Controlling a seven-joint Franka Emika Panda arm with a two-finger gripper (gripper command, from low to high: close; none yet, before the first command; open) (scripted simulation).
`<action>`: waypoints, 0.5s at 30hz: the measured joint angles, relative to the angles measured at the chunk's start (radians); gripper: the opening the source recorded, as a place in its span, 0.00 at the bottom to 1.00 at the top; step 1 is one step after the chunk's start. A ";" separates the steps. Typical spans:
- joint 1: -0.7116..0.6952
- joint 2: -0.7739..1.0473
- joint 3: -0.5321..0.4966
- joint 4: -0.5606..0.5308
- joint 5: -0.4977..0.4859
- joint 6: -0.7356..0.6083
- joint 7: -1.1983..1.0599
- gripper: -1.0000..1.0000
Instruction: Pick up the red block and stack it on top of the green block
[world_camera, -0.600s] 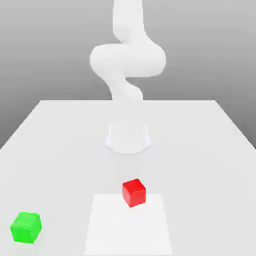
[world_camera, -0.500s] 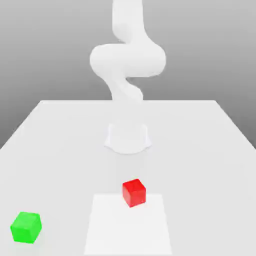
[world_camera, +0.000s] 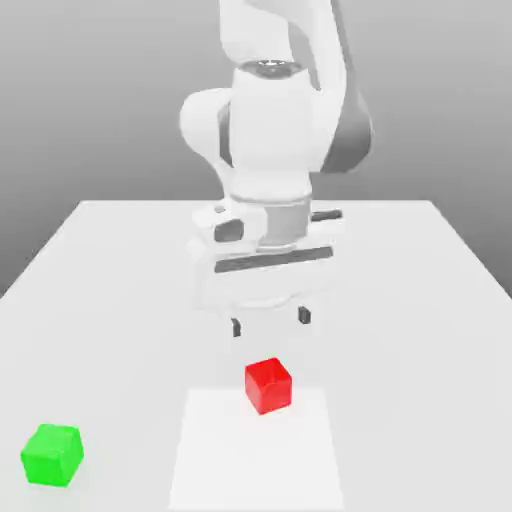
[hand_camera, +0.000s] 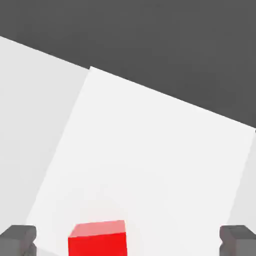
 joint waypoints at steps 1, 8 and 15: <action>0.004 0.057 0.002 -0.003 0.008 0.045 -0.012 0.50; -0.033 0.251 0.048 0.012 0.050 0.209 -0.050 0.00; -0.032 0.202 0.043 0.005 0.034 0.166 -0.038 0.00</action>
